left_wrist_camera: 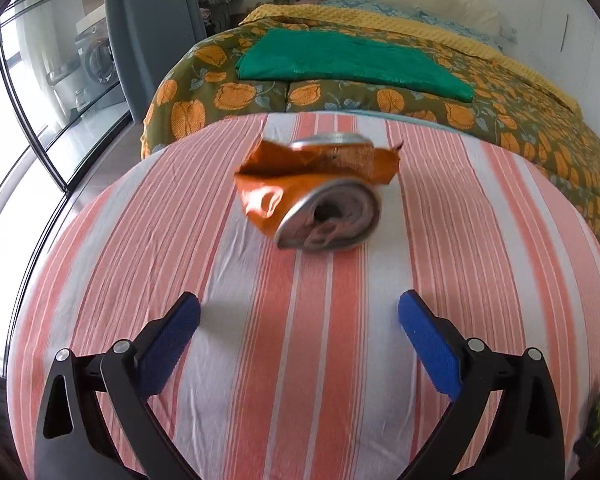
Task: Collect trash
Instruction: 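Grasp the crushed orange can with the left tool, then grasp the green cracker bag with the right tool while the left tool holds the can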
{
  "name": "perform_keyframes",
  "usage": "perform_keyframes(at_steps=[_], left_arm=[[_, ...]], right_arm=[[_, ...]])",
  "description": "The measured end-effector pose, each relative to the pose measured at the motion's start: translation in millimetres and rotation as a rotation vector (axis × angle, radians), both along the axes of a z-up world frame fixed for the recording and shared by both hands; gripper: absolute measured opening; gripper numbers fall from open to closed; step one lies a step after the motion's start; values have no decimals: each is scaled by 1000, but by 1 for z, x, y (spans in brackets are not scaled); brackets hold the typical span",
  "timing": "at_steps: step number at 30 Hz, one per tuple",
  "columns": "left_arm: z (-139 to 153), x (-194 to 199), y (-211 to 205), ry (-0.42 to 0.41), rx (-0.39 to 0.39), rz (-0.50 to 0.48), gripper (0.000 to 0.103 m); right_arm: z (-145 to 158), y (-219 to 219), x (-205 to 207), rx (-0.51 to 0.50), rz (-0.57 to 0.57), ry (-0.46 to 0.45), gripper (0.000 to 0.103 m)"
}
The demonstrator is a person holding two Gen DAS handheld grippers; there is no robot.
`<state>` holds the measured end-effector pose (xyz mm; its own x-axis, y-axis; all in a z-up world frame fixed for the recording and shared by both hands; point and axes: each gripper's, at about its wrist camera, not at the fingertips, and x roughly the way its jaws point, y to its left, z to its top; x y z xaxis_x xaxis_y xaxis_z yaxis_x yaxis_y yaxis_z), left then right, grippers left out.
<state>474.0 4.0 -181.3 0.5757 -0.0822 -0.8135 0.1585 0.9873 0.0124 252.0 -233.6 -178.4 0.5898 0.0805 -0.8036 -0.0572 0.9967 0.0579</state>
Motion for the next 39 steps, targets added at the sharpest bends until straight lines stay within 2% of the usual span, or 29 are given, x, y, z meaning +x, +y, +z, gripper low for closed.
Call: perform_keyframes(at_steps=[4, 8, 9, 10, 11, 12, 14, 17, 21, 29, 34, 37, 39], left_arm=[[-3, 31, -16, 1, 48, 2, 98], [-2, 49, -15, -7, 36, 26, 98], [-1, 51, -14, -10, 22, 29, 94], [-1, 51, -12, -12, -1, 21, 78], [0, 51, -11, -15, -22, 11, 67], [2, 48, -9, -26, -33, 11, 66], [5, 43, -7, -42, -53, 6, 54], [7, 29, -5, -49, -50, 6, 54], [8, -12, -4, -44, -56, -29, 52], [18, -150, -13, -20, -74, -121, 52], [16, -224, -21, 16, -101, -143, 53], [9, -251, -22, 18, -84, -129, 53], [8, -262, -21, 5, -72, -117, 66]], right_arm=[[0, 1, 0, 0, -1, 0, 61], [0, 1, 0, -1, -1, 0, 61], [0, 1, 0, -1, -1, 0, 61], [0, 1, 0, -2, -1, 0, 61], [0, 1, 0, -2, -1, 0, 61], [0, 1, 0, -2, -1, 0, 61], [1, 1, 0, -1, -1, 0, 61], [0, 1, 0, -1, -1, 0, 61], [0, 1, 0, -1, -1, 0, 61], [1, 0, 0, 9, -2, 0, 61], [2, -4, -3, 39, -3, -7, 61], [4, -10, -20, 72, 8, -9, 61], [5, -14, -39, 68, 20, -8, 60]])
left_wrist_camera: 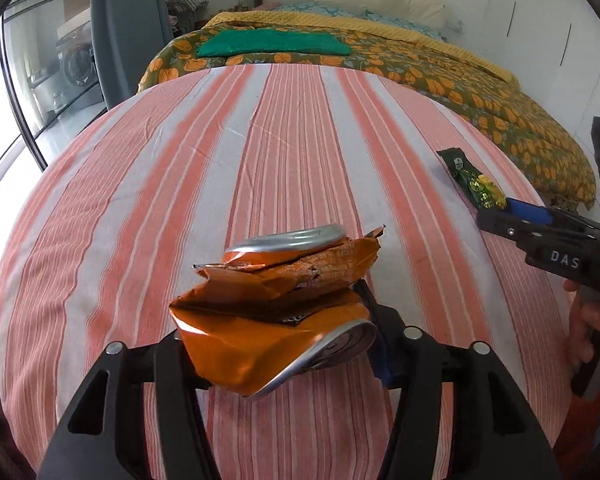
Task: Collect trash
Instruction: 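Grasp the green cracker bag with the right tool while the left tool holds the can, then carry the orange can and cracker bag over the blue wastebasket with both tools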
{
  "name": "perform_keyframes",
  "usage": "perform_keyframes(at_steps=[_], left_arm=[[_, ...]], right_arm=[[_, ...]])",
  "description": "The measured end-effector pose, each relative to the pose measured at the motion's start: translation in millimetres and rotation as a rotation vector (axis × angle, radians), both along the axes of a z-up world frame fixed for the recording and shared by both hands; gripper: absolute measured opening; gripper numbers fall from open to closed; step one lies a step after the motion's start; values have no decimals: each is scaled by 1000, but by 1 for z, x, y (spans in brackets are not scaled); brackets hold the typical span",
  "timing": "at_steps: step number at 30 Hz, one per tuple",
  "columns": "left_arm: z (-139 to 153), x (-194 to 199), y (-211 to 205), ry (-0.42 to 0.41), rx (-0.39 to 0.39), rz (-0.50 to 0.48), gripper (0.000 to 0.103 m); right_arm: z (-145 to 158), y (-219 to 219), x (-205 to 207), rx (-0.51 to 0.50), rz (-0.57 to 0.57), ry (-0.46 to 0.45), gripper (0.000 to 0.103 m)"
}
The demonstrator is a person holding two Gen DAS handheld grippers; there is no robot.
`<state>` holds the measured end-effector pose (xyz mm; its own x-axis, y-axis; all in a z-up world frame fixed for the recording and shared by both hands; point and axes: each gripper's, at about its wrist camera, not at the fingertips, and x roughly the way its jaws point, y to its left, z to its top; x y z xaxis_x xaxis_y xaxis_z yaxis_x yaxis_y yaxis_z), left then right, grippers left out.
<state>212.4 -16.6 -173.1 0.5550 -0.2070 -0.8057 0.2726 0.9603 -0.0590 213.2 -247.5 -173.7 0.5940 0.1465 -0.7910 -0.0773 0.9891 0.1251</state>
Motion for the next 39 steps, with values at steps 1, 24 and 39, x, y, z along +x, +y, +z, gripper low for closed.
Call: perform_keyframes(at_steps=[1, 24, 39], left_arm=[[0, -3, 2, 8, -8, 4, 81], [4, 6, -19, -34, 52, 27, 81], [59, -44, -93, -160, 22, -97, 81]], right_arm=[[0, -1, -7, -6, 2, -1, 61], [10, 11, 25, -58, 27, 95, 44], [57, -63, -61, 89, 4, -3, 44]])
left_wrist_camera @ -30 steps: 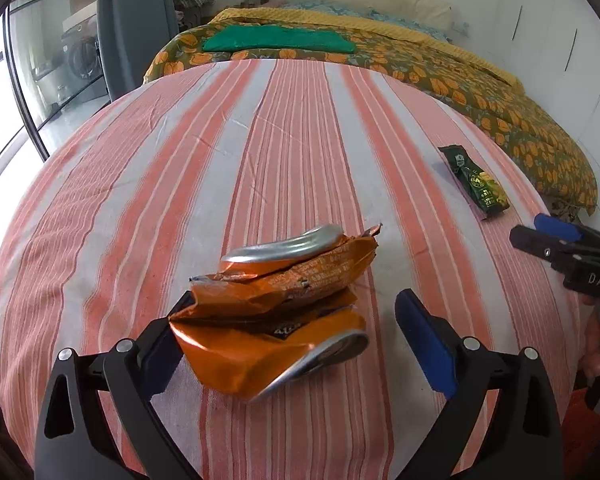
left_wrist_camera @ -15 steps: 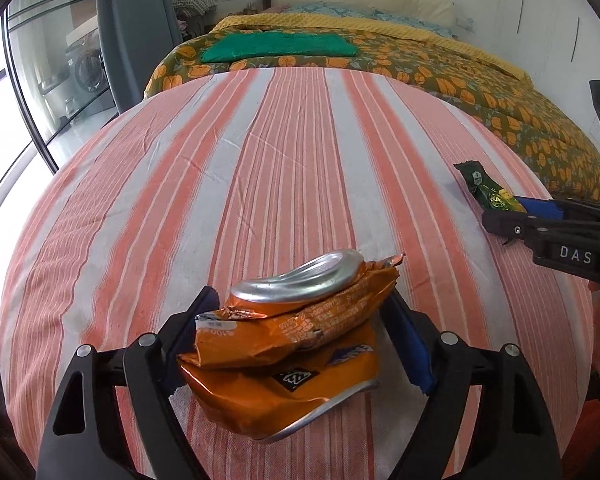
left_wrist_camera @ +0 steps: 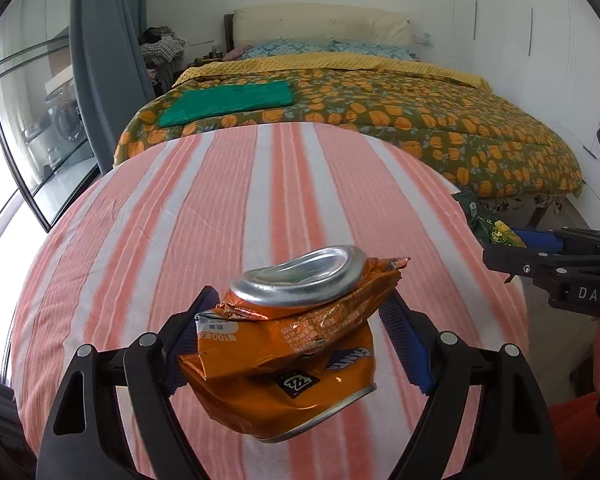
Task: Collect trash
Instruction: 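Carry the orange can and cracker bag over the blue wastebasket with both tools, then open both tools to drop the can and bag into the basket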
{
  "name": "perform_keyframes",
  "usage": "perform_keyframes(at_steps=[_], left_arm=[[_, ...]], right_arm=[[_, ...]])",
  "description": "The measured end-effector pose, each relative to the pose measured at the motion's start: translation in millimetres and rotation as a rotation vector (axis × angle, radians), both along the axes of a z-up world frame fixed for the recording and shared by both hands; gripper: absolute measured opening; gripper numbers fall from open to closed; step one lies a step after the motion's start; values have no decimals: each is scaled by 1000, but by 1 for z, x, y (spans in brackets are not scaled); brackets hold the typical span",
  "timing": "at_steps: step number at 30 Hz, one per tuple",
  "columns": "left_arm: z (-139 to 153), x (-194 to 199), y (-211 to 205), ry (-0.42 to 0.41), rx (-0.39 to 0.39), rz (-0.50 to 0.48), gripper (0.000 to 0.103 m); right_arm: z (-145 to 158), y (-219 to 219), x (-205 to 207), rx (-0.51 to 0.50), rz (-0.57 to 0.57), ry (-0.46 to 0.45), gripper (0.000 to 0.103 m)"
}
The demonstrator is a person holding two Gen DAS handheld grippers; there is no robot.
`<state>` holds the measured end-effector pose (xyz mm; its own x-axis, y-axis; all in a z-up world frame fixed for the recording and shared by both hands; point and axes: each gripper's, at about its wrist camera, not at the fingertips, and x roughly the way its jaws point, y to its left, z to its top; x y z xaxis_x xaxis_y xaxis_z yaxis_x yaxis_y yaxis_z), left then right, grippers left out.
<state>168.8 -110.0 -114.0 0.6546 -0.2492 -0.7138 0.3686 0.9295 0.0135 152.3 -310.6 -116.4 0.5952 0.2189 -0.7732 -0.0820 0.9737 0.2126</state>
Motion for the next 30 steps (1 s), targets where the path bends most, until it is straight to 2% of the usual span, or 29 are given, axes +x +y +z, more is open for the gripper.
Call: perform_keyframes(at_steps=[3, 7, 11, 15, 20, 23, 30], left_arm=[[4, -9, -33, 25, -27, -61, 81], [8, -24, -92, 79, -70, -191, 81], [2, -40, -157, 127, -80, -318, 81], [-22, -50, -221, 172, -46, -399, 81], [-65, -48, -284, 255, -22, -425, 81], [-94, -42, -310, 288, -1, -415, 81], [-157, -14, -348, 370, 14, -354, 81]], right_arm=[[2, -36, -20, 18, -44, -8, 44], [-8, -102, -47, 16, -148, 6, 44], [-33, -172, -67, 30, -268, 44, 44], [-63, -221, -75, 70, -332, 77, 44], [-103, -265, -66, 129, -360, 122, 44], [-125, -289, -59, 182, -379, 159, 44], [-168, -314, -38, 259, -373, 244, 44]])
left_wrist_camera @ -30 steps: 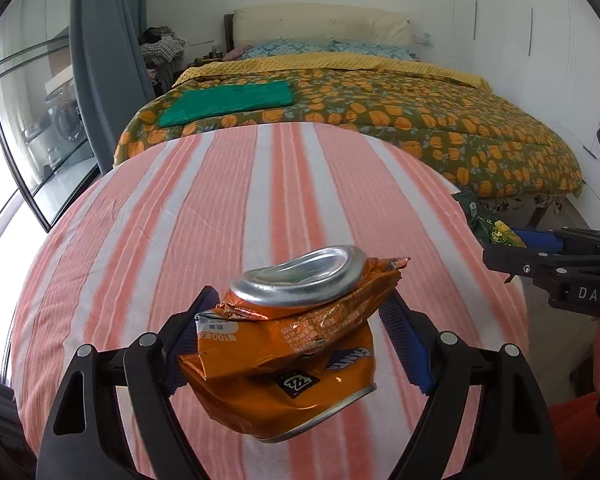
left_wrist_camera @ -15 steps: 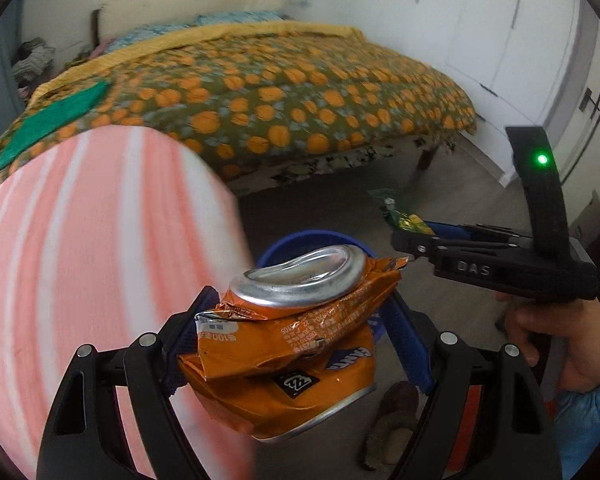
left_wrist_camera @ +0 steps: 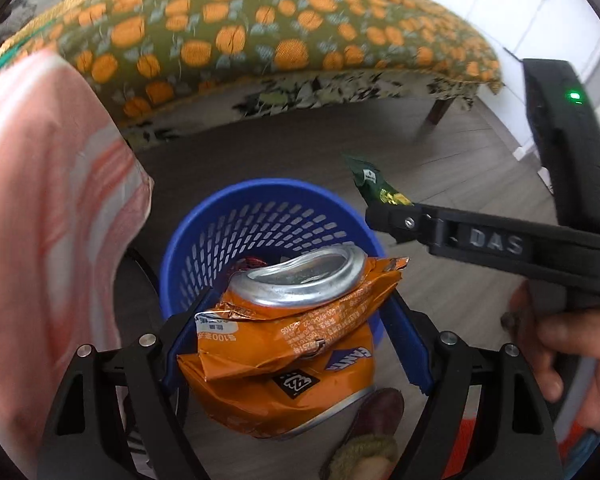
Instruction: Collect trash
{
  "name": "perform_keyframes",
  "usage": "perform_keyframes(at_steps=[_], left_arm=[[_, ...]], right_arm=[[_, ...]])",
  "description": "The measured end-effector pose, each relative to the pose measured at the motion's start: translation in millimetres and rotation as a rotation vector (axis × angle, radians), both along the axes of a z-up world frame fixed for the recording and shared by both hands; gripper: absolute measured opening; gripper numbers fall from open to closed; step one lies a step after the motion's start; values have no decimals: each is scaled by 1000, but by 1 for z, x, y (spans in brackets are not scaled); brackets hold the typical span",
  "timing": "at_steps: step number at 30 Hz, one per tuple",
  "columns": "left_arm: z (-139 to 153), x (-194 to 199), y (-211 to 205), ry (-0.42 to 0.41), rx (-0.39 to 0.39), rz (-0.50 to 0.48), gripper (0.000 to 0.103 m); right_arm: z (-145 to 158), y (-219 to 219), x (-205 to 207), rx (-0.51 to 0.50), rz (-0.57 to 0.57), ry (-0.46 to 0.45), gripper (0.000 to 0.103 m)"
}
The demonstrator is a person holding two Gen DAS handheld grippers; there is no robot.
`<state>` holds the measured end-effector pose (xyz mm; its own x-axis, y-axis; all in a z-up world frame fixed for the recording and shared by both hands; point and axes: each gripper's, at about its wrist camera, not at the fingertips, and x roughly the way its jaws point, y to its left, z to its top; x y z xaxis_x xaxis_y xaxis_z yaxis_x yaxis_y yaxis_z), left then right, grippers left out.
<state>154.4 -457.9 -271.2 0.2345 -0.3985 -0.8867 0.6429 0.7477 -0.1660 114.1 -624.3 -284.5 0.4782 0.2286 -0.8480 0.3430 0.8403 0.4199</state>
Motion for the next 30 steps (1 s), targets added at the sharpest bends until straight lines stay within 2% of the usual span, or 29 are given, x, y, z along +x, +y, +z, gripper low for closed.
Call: perform_keyframes(at_steps=[4, 6, 9, 11, 15, 17, 21, 24, 26, 30], left_arm=[[-30, 19, -15, 16, 37, 24, 83], [-43, 27, -16, 36, 68, 39, 86], [-49, 29, -10, 47, 80, 70, 91], [-45, 24, -4, 40, 69, 88, 91], [-18, 0, 4, -11, 17, 75, 91], [3, -18, 10, -49, -6, 90, 97], [50, -60, 30, -98, -74, 71, 98], [71, -80, 40, -126, -49, 56, 98], [82, -89, 49, -144, -63, 71, 98], [97, -102, 65, -189, -33, 104, 98]], right_arm=[[-21, -6, 8, 26, -22, 23, 49], [-29, -12, 10, 46, -43, 33, 73], [-29, -21, 6, 40, -87, 28, 75], [-20, -30, -1, 27, -135, 15, 80], [7, -40, -23, -58, -225, 14, 93], [25, -41, -38, -92, -245, 13, 99], [62, -28, -74, -185, -214, 34, 98], [93, -3, -112, -243, -163, -41, 98], [106, 18, -132, -276, -119, -81, 98], [117, 44, -164, -332, -125, -118, 98]])
